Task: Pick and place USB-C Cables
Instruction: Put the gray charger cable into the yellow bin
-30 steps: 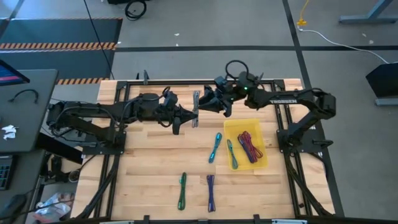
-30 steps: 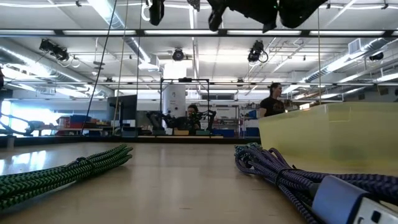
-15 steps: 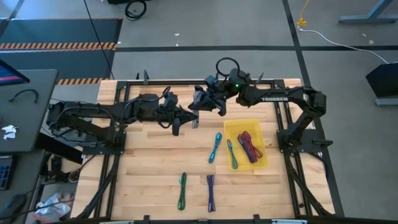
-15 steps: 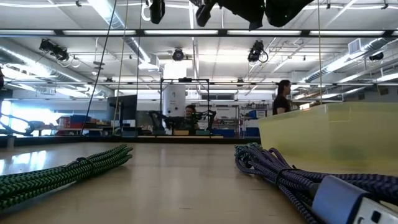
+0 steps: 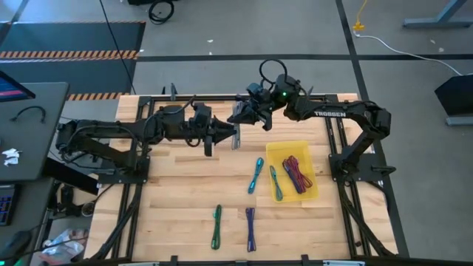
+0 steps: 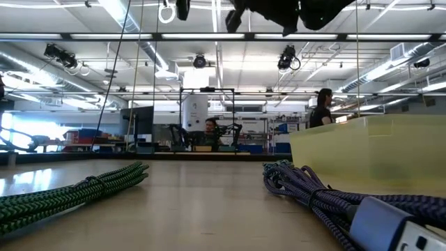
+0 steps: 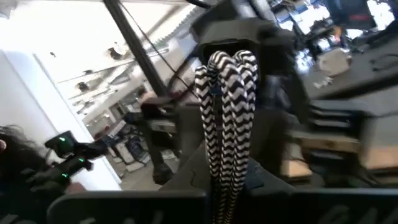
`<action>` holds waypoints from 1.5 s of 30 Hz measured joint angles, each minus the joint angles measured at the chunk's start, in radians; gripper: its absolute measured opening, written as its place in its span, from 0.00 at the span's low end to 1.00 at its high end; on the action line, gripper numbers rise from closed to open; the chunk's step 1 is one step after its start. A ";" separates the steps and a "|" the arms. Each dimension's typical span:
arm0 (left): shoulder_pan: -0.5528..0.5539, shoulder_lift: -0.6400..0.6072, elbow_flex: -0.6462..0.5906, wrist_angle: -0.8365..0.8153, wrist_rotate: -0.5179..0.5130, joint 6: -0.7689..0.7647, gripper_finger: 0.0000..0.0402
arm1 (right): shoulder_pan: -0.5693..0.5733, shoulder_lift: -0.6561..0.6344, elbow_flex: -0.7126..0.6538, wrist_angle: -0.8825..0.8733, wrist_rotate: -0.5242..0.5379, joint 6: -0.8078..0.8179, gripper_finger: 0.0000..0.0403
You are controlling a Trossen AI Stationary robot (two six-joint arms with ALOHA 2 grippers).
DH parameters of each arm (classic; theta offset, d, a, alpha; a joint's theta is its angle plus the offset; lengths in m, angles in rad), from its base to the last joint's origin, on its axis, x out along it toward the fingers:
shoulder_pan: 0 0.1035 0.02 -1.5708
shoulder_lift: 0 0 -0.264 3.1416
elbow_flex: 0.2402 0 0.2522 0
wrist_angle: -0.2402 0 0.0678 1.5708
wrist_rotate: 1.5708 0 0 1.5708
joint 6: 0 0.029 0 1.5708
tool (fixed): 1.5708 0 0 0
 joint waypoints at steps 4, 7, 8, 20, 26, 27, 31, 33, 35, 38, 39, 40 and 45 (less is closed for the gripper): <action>-0.005 -0.009 0.006 0.045 0.056 0.005 0.33 | -0.077 0.003 -0.008 -0.132 -0.012 -0.004 0.04; 0.004 -0.014 0.005 0.035 0.047 0.017 0.38 | -0.120 -0.049 -0.005 -0.417 -0.003 -0.082 0.04; 0.014 -0.014 0.005 0.035 0.040 0.030 0.39 | -0.129 -0.071 -0.004 -0.546 0.024 -0.130 0.04; 0.200 -0.036 0.004 -0.078 0.029 0.037 0.40 | 0.125 -0.257 -0.006 -1.440 0.511 -0.079 0.04; 0.246 -0.035 0.003 -0.126 0.036 0.066 0.40 | 0.334 -0.285 -0.037 -1.496 0.665 0.257 0.04; 0.251 -0.035 0.003 -0.132 0.034 0.069 0.40 | 0.364 -0.286 -0.049 -1.494 0.687 0.315 0.04; 0.273 -0.035 0.003 -0.143 0.041 0.073 0.40 | 0.468 -0.272 -0.124 -1.495 0.749 0.536 0.04; 0.282 -0.035 0.003 -0.144 0.056 0.073 0.40 | 0.504 -0.272 -0.175 -1.482 0.774 0.625 0.04; 0.292 -0.035 0.003 -0.143 0.078 0.073 0.40 | 0.525 -0.273 -0.229 -1.449 0.808 0.705 0.04; 0.305 -0.035 0.003 -0.146 0.108 0.073 0.40 | 0.537 -0.279 -0.297 -1.389 0.868 0.782 0.04; 0.308 -0.035 0.003 -0.147 0.116 0.073 0.40 | 0.538 -0.279 -0.317 -1.365 0.882 0.793 0.04; 0.311 -0.035 0.003 -0.150 0.122 0.073 0.40 | 0.538 -0.279 -0.336 -1.354 0.887 0.802 0.04; 0.313 -0.035 0.003 -0.164 0.127 0.082 0.40 | 0.537 -0.279 -0.420 -1.292 0.884 0.808 0.04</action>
